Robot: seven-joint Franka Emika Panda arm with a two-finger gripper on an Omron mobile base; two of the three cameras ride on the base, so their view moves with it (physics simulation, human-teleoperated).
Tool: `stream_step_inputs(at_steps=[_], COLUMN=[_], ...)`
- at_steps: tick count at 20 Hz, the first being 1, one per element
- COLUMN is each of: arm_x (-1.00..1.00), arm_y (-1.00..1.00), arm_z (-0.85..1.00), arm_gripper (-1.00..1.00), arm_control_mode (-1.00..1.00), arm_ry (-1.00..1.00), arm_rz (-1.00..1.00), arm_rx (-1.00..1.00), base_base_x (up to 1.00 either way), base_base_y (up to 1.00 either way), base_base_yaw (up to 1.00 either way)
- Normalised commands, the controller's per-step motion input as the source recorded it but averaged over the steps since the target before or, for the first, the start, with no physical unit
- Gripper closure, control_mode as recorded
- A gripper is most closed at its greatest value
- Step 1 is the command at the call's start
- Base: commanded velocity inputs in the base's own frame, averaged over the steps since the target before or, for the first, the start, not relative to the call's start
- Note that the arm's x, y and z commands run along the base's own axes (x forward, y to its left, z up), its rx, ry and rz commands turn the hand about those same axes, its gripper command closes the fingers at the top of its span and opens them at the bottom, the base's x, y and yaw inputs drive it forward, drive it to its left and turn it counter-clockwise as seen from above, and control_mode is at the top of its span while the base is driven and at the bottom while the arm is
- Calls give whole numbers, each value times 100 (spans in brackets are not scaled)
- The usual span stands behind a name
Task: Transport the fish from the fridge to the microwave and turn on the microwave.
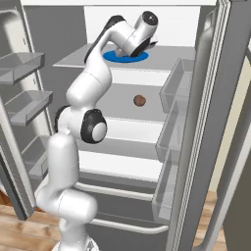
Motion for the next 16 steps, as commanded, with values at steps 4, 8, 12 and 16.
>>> stream_step_inputs(at_steps=[4, 8, 12, 16], arm_x=[22, 24, 23, 9], arm_y=[-8, -5, -2, 0], arm_z=[0, 2, 3, 2], arm_gripper=[-100, -100, -100, -100], arm_control_mode=[-100, -100, -100, -100], arm_ry=[3, 0, 0, 0], arm_rz=[2, 2, 1, 3], arm_rx=[0, 1, 4, 3], base_base_x=[0, 0, 0, 0], base_base_y=[0, 0, 0, 0], base_base_yaw=[0, 0, 0, 0])
